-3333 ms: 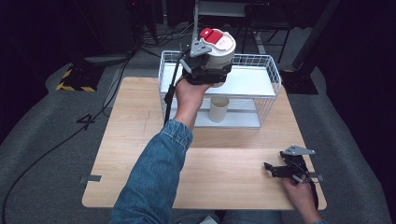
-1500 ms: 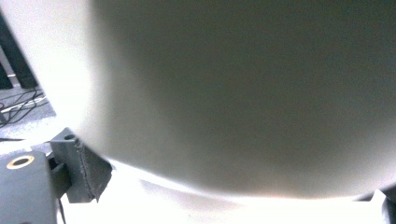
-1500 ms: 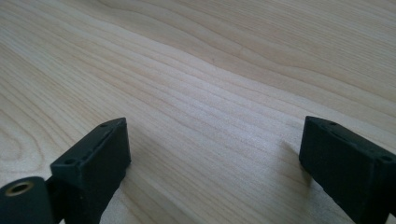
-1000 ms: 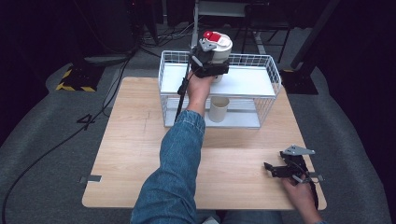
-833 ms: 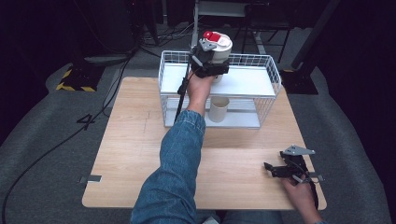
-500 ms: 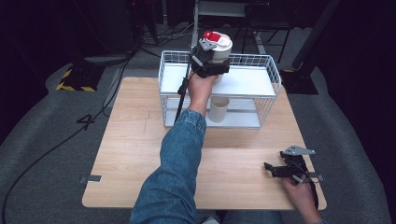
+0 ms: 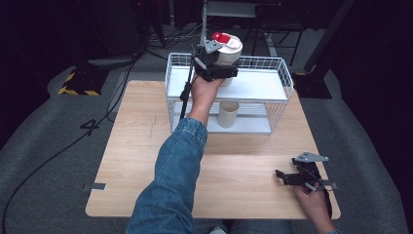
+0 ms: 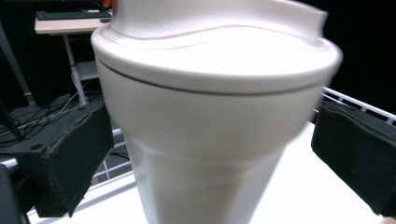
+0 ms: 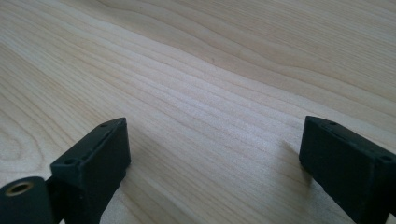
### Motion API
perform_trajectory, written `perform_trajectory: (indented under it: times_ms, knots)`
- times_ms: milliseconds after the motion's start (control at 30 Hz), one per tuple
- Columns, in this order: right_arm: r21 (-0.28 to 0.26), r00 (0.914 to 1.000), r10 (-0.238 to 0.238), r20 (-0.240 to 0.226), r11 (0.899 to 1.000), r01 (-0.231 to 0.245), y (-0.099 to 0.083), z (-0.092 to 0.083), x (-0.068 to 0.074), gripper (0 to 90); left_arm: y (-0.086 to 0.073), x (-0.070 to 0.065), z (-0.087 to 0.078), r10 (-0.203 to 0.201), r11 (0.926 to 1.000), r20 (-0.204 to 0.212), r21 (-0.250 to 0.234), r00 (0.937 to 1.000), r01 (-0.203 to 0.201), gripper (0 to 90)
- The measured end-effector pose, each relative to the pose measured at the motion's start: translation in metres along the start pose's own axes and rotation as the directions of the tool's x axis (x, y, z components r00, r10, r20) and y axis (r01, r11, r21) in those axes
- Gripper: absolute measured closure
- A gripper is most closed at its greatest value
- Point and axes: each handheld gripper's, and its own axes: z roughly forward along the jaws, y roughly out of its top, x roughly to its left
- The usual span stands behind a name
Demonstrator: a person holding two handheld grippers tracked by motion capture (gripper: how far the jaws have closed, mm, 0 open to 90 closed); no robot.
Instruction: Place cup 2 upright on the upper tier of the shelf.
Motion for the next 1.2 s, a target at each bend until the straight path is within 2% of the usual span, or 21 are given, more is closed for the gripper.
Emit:
perform_trajectory:
  times_ms: [33,133,167,233,300,467,733,767,800,833,900,1033,1067,1133,1200]
  knots:
    - [0.000,1.0000,0.000,0.000,1.000,0.000,0.000,0.000,0.000,9.1,0.000,0.000,0.000,0.000,1.0000,0.000,0.000,1.0000,0.000,0.3]
    - [0.000,1.0000,0.000,0.000,1.000,0.000,0.000,0.000,0.000,9.1,-0.001,-0.001,-0.018,-0.001,1.0000,0.020,-0.008,0.9998,0.001,0.9]
    - [0.000,1.0000,0.000,0.000,1.000,0.000,0.000,0.000,0.000,9.1,-0.001,-0.001,-0.018,-0.001,1.0000,0.020,-0.008,0.9998,0.001,0.9]
    - [0.000,1.0000,-0.001,0.000,1.000,0.001,0.000,0.000,0.000,9.1,-0.003,0.000,-0.031,-0.011,0.9998,0.036,-0.014,0.9993,0.012,0.9]
    - [0.000,1.0000,-0.001,0.000,1.000,0.001,0.000,0.000,0.000,9.1,-0.004,0.000,-0.036,-0.013,0.9998,0.034,-0.014,0.9993,0.014,0.9]
    - [0.000,1.0000,-0.002,0.000,1.000,0.002,0.000,0.000,0.000,9.1,-0.006,0.001,-0.062,-0.017,0.9997,0.045,-0.015,0.9989,0.018,1.0]
    - [0.002,1.0000,0.000,-0.002,1.000,0.000,0.000,0.000,0.000,9.0,-0.010,-0.003,-0.099,0.014,0.9998,0.052,-0.011,0.9986,-0.013,1.4]
    - [0.002,1.0000,0.000,-0.002,1.000,0.000,0.000,0.000,0.000,9.0,-0.010,-0.003,-0.099,0.014,0.9998,0.052,-0.011,0.9986,-0.013,1.4]
    - [0.004,1.0000,-0.001,-0.002,1.000,0.001,0.000,0.000,0.000,8.9,-0.012,-0.003,-0.109,0.023,0.9997,0.053,-0.007,0.9983,-0.023,1.5]
    - [0.004,1.0000,-0.001,-0.002,1.000,0.001,0.000,0.000,0.000,8.9,-0.012,-0.003,-0.109,0.023,0.9997,0.053,-0.007,0.9983,-0.023,1.4]
    - [0.006,1.0000,-0.003,-0.003,1.000,0.004,0.000,0.000,0.000,8.9,-0.017,-0.003,-0.123,0.027,0.9996,0.052,0.001,0.9983,-0.027,1.4]
    - [0.006,1.0000,-0.003,-0.004,1.000,0.003,0.000,0.000,0.000,8.9,-0.023,-0.001,-0.136,0.023,0.9997,0.057,0.004,0.9981,-0.023,1.4]
    - [0.006,1.0000,-0.003,-0.004,1.000,0.003,0.000,0.000,0.000,8.9,-0.029,-0.001,-0.143,0.028,0.9995,0.056,0.011,0.9981,-0.028,1.4]
    - [0.006,1.0000,-0.004,-0.003,1.000,0.004,0.000,0.000,0.000,8.9,-0.032,-0.001,-0.147,0.032,0.9994,0.058,0.015,0.9978,-0.032,1.4]
    - [0.005,1.0000,-0.004,-0.003,1.000,0.004,0.000,0.000,0.000,8.9,-0.045,0.001,-0.155,0.042,0.9979,0.062,0.046,0.9972,-0.045,1.4]
